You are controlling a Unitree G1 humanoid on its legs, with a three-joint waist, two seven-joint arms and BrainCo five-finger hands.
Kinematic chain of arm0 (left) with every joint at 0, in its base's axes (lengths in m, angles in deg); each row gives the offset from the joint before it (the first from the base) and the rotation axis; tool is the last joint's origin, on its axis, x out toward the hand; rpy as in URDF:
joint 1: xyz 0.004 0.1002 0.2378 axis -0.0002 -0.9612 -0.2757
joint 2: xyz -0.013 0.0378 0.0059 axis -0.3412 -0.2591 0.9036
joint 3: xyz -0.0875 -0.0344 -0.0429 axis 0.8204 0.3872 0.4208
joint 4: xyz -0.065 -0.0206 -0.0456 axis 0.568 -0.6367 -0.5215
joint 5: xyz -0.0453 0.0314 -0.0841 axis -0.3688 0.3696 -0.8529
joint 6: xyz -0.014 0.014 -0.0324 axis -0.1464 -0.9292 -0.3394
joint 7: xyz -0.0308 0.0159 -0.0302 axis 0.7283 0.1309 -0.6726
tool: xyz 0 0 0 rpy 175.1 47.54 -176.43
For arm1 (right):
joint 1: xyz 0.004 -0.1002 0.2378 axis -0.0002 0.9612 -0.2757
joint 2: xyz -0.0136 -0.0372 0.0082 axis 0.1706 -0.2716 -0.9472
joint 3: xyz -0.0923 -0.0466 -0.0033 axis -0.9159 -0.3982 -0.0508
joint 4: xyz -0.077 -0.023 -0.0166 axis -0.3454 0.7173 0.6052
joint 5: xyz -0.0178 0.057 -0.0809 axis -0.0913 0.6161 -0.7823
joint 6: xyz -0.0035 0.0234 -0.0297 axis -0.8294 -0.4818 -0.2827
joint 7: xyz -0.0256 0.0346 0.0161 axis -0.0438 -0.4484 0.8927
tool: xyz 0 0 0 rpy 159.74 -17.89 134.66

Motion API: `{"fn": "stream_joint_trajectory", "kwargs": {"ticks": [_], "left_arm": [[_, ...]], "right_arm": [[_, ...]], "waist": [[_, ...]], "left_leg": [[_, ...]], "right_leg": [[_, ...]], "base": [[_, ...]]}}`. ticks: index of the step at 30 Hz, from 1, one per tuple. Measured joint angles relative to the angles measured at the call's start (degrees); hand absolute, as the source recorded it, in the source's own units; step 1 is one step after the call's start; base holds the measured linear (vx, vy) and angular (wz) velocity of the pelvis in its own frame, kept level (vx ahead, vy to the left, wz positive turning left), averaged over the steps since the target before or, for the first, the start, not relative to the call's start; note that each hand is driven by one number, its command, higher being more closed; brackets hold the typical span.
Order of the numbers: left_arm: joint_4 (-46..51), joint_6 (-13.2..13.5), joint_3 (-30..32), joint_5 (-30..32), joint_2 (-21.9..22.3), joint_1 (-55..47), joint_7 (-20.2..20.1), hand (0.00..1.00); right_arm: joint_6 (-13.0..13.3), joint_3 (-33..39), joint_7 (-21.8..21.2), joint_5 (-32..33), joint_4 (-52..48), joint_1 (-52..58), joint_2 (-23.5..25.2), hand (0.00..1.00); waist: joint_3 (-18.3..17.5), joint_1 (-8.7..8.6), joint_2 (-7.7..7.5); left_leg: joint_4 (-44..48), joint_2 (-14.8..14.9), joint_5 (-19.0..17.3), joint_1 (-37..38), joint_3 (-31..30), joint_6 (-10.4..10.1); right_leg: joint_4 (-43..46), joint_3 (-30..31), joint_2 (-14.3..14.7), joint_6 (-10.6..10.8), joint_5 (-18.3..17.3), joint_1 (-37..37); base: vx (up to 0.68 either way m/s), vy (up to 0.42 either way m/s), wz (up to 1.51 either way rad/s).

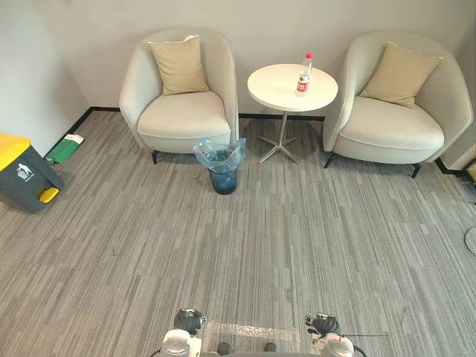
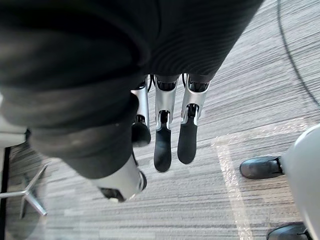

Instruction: Gather rubbish on tea table into small bin, then transfer packed bag to large trash can.

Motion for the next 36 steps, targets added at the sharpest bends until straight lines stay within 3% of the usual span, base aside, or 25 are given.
{"fn": "stream_joint_trajectory", "kwargs": {"ticks": [36], "left_arm": [[-1.1,-0.97,0.56,0.62,-0.39,0.37,0.04,0.0]], "right_arm": [[-0.12,0.14,0.15,0.53,2.13,0.2,0.02,0.0]], "waist": [[1.03,0.01,-0.4]], "left_leg": [[-0.44,0.21,-0.45,1.79,1.04,-0.81]], "right_leg": [[0.01,0.1,0.17,-0.05,-0.01,1.22]], "base": [[-0.01,-0.021,-0.02]]}}
